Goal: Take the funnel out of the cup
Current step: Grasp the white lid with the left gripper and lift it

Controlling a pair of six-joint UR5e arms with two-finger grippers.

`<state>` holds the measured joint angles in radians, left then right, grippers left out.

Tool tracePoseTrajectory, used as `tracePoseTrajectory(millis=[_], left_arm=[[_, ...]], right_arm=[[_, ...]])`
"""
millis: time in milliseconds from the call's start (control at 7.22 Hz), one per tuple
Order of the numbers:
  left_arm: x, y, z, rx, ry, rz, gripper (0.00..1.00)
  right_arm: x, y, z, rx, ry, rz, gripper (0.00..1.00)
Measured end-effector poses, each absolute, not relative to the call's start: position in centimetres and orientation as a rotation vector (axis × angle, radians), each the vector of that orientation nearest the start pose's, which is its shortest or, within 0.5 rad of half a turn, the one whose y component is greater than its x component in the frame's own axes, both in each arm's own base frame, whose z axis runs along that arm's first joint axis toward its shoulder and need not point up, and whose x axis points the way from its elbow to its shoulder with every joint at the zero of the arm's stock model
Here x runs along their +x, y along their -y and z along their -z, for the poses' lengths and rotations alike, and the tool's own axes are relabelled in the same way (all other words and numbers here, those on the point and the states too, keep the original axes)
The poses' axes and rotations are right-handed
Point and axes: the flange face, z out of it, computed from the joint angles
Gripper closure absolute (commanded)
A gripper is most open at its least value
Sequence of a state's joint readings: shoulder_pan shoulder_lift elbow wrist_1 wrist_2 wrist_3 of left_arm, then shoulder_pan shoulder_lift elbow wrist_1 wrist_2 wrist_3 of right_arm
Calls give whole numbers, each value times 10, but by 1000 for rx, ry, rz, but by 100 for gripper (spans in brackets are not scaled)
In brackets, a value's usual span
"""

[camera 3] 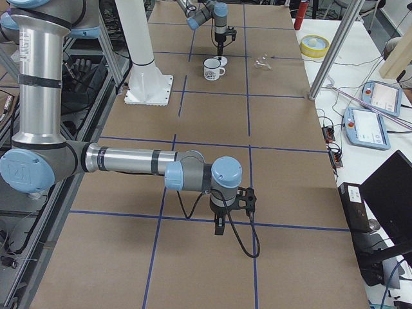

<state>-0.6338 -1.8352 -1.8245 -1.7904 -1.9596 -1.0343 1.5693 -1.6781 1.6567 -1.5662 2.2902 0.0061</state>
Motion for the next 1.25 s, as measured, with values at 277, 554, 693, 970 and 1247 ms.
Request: tracePoseTrajectory(millis=[277,554,693,970,1247], left_arm=[[416,425,-380,93,-811,-51,86],[413,424,-381,91,-809,-49,100],[408,422,-375,97,-815,-48,100],[374,414,-341,100,-806,-25,100],[326,412,-274,88,-790,32,100]], right_arm=[[67,445,-670,-19,719,-10,0],[67,445,-670,-19,719,-10,0],[67,445,-670,-19,719,-11,0],[67,445,-670,-19,719,-10,0],[67,445,-670,-19,719,-10,0]])
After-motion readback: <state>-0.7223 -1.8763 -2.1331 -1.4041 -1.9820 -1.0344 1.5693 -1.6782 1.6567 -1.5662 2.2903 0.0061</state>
